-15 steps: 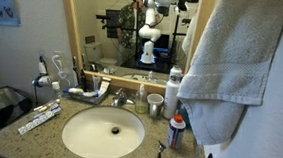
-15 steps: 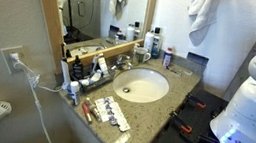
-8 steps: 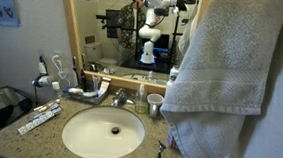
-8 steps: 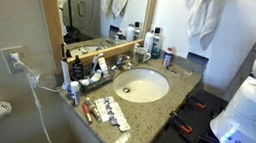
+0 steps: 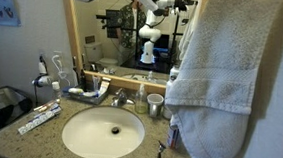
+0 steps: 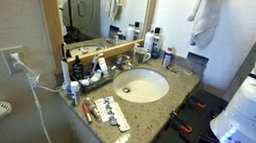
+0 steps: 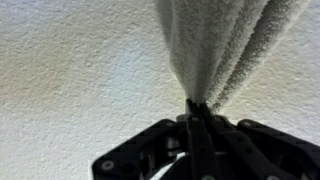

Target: Unhang the towel from the wall and use it to wipe the countertop, hang the towel back on the wall

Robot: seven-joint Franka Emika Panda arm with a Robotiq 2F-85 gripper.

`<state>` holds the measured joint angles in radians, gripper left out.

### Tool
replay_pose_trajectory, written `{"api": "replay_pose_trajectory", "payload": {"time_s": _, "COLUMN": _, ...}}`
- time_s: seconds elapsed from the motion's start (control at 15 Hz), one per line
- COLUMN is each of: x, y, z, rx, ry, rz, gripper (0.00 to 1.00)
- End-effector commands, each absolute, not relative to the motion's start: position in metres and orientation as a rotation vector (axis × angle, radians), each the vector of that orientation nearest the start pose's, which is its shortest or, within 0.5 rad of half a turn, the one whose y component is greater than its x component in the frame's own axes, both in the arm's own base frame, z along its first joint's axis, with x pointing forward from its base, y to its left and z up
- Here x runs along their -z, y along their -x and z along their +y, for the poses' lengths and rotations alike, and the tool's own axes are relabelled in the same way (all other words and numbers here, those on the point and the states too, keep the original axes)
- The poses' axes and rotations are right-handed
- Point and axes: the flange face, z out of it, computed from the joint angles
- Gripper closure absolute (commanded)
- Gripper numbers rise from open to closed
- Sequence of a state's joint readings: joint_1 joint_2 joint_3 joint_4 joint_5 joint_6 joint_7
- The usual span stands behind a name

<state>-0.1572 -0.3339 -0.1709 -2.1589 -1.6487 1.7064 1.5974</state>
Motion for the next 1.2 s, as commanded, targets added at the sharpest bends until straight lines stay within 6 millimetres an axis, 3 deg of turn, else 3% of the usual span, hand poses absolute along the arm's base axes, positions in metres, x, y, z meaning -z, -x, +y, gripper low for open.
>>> {"api": "replay_pose_trajectory", "payload": {"time_s": 0.0, "x": -0.632, "y": -0.434, "z": -0.227, "rx": -0.998, "ry": -1.353, "rz": -1.107, "gripper": 0.99}}
{"api": "replay_pose_trajectory", "payload": {"time_s": 0.33, "x": -0.659, "y": -0.464, "z": -0.187, "rx": -1.091, "ry": -1.652, "rz": -1.019, "gripper": 0.99}}
{"api": "replay_pose_trajectory", "payload": {"time_s": 0.73, "x": -0.692, "y": -0.485, "z": -0.142, "rx": -1.031, "ry": -2.081, "rz": -0.885, "gripper": 0.99}}
{"api": "replay_pose_trajectory", "payload": {"time_s": 0.93, "x": -0.691, "y": -0.499, "z": -0.119, "rx": -0.980, "ry": -2.294, "rz": -0.818, "gripper": 0.99}}
{"api": "replay_pose_trajectory", "payload": {"time_s": 1.13, "x": -0.672, "y": -0.519, "z": -0.091, "rx": -0.920, "ry": -2.501, "rz": -0.729, "gripper": 0.99}}
